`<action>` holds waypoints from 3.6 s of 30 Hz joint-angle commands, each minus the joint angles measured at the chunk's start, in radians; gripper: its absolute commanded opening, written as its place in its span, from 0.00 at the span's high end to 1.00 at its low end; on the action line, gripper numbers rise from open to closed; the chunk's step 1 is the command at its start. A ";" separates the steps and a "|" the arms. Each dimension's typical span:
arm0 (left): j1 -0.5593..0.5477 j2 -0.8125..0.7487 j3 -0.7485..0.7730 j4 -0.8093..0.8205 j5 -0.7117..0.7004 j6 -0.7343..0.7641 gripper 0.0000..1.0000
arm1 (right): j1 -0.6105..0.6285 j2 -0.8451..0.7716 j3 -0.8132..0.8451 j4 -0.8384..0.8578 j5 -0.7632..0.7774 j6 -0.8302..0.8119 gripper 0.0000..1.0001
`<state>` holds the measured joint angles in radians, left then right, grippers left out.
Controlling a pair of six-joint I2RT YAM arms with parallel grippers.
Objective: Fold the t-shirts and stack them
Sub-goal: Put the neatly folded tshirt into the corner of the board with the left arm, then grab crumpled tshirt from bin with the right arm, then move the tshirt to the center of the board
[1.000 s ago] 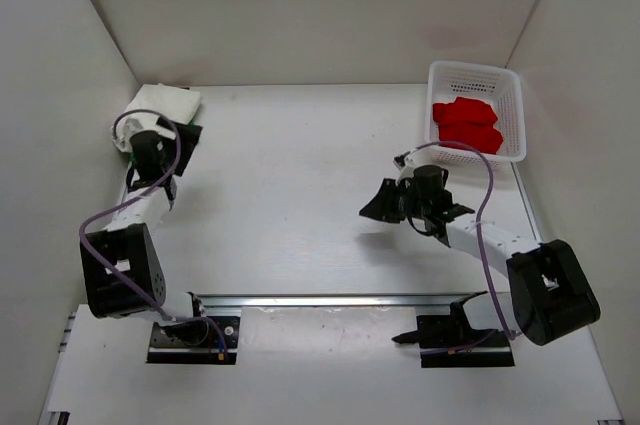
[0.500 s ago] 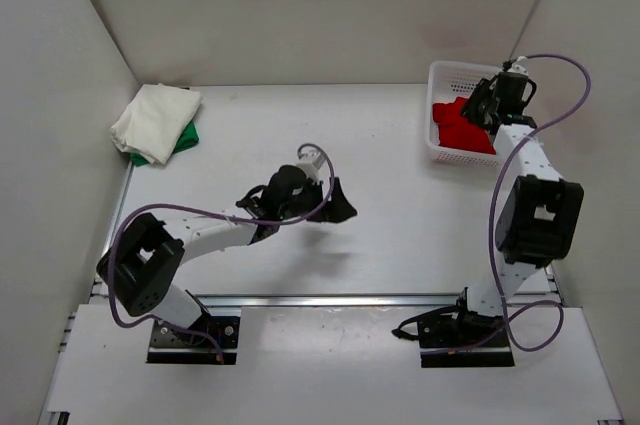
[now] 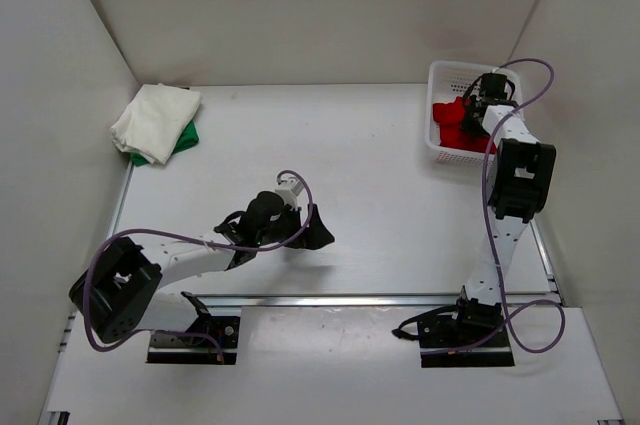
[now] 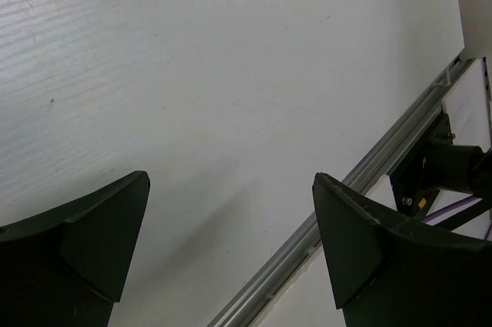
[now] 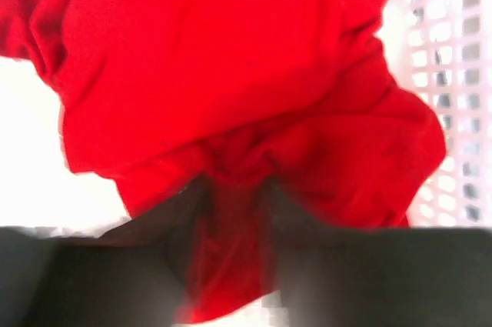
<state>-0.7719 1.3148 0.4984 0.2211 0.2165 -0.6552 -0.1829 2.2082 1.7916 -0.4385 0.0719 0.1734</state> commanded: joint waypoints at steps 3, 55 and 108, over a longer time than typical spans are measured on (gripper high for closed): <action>0.005 -0.011 0.000 0.027 0.011 0.005 0.02 | 0.013 0.008 0.091 -0.029 0.032 -0.008 1.00; 0.435 -0.246 0.074 -0.408 -0.273 0.061 0.01 | 0.551 -0.927 -1.139 0.518 -0.232 0.273 1.00; 0.309 -0.293 0.058 -0.240 -0.137 -0.027 0.34 | 0.652 -0.746 -0.897 0.537 -0.443 0.274 1.00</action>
<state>-0.4469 0.9432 0.4477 -0.0822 0.1200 -0.7136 0.4629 1.5608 1.0000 -0.0864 -0.3172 0.3813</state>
